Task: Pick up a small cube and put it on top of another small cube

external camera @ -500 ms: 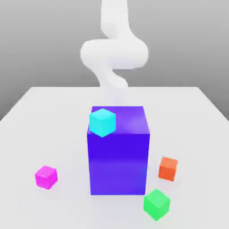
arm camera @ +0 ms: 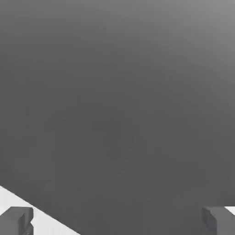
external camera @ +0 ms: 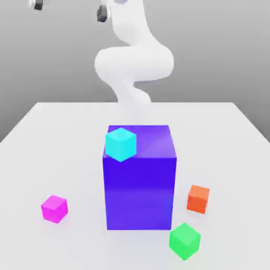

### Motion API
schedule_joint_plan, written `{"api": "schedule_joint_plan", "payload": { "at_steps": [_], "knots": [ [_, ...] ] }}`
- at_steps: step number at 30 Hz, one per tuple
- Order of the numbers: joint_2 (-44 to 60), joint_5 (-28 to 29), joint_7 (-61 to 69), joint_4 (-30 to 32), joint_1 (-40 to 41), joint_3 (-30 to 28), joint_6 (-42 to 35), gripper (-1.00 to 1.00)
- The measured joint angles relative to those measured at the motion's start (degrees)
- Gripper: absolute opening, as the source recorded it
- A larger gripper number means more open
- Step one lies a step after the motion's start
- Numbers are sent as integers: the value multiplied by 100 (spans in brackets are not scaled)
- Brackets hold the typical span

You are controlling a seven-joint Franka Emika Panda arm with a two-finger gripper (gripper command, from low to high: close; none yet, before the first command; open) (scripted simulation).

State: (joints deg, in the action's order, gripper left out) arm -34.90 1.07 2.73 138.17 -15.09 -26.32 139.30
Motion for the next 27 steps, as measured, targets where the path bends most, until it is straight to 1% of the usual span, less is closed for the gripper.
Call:
{"api": "schedule_joint_plan", "payload": {
  "at_steps": [17, 27],
  "knots": [
    [1281, 1, 4736, 630, -1675, -2525, 763, 0],
    [2088, -177, 7649, 1007, -2991, -4244, 1221, 0]
  ]
}}
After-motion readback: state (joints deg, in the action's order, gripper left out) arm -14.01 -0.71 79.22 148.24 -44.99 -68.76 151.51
